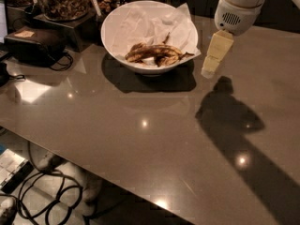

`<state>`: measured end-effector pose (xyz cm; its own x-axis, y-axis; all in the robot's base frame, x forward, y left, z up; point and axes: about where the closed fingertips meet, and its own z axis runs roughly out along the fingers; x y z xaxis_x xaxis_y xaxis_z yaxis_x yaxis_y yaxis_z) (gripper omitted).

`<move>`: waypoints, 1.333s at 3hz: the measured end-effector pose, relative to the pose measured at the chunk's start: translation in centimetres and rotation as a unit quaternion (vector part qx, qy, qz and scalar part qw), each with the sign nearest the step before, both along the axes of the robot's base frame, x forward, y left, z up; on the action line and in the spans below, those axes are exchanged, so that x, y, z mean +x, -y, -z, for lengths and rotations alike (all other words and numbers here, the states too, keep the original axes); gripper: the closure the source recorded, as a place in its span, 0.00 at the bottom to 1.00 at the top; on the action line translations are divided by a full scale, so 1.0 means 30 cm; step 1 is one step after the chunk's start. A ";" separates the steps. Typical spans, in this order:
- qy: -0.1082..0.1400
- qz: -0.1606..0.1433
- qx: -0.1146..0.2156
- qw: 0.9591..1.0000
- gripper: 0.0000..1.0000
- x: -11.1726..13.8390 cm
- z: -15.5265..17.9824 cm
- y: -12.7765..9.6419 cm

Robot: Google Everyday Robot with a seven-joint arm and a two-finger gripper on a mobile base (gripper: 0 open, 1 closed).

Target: Pick banana from white bowl

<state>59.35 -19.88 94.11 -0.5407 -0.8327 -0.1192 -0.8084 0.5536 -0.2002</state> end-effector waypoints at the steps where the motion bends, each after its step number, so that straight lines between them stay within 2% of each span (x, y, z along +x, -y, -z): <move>1: -0.002 0.002 0.014 1.000 0.00 0.061 0.013 -0.042; 2: -0.014 -0.019 0.001 1.000 0.00 0.126 0.036 -0.122; 3: -0.001 -0.020 0.006 1.000 0.00 0.148 0.035 -0.134; 4: 0.020 -0.020 0.010 1.000 0.00 0.126 0.000 -0.124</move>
Offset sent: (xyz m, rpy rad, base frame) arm 0.0441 0.0615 -0.0157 -0.0596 0.1323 0.0894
